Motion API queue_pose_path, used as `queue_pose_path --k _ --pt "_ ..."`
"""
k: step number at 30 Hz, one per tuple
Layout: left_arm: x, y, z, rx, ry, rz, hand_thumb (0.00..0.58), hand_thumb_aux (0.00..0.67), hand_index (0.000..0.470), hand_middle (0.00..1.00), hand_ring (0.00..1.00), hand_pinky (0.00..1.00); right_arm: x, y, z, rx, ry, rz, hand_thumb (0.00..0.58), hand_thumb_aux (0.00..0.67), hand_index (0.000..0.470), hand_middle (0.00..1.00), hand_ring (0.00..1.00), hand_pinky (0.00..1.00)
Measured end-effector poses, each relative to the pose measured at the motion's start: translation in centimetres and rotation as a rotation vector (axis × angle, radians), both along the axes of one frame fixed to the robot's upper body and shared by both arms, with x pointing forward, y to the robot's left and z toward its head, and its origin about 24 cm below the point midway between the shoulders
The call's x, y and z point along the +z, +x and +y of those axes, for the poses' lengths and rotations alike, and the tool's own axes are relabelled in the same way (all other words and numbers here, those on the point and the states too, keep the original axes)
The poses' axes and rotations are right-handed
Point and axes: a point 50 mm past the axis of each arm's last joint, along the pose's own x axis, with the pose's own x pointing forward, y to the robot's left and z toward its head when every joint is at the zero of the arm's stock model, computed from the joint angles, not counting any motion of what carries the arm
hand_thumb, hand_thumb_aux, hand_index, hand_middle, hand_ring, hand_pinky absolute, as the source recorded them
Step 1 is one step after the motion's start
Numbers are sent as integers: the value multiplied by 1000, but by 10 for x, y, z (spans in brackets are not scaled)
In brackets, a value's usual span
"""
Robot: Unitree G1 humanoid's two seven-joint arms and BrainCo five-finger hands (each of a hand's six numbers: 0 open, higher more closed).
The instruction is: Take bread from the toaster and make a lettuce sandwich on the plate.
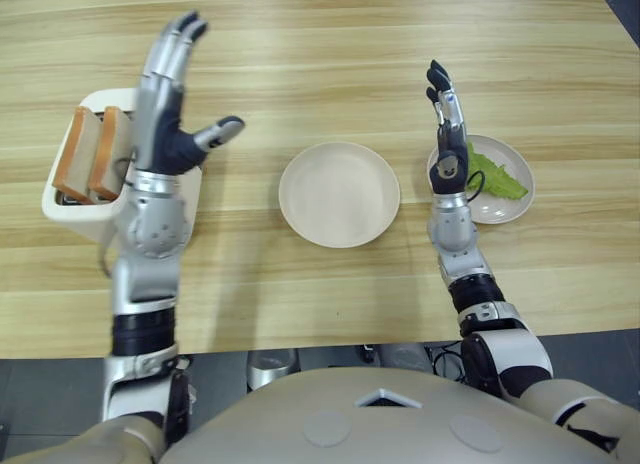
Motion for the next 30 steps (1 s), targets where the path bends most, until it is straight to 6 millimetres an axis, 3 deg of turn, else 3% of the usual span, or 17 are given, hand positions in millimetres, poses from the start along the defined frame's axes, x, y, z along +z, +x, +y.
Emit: queue_pose_path --k 4,12,19,30 --pt "-2 -15 47 274 86 98 0 0 0 0 0 0 0 -1 -2 -9 3 0 0 0 0 0 0 0" --pt "-25 -35 95 564 126 244 0 0 0 0 0 0 -1 -1 -8 -35 1 10 0 0 0 0 0 0" --pt "-27 -43 116 711 138 278 0 0 0 0 0 0 0 -2 -10 -50 4 8 0 0 0 0 0 0" --pt "-28 -43 126 791 150 291 0 0 0 0 0 0 -1 -3 -10 -52 0 9 0 0 0 0 0 0"
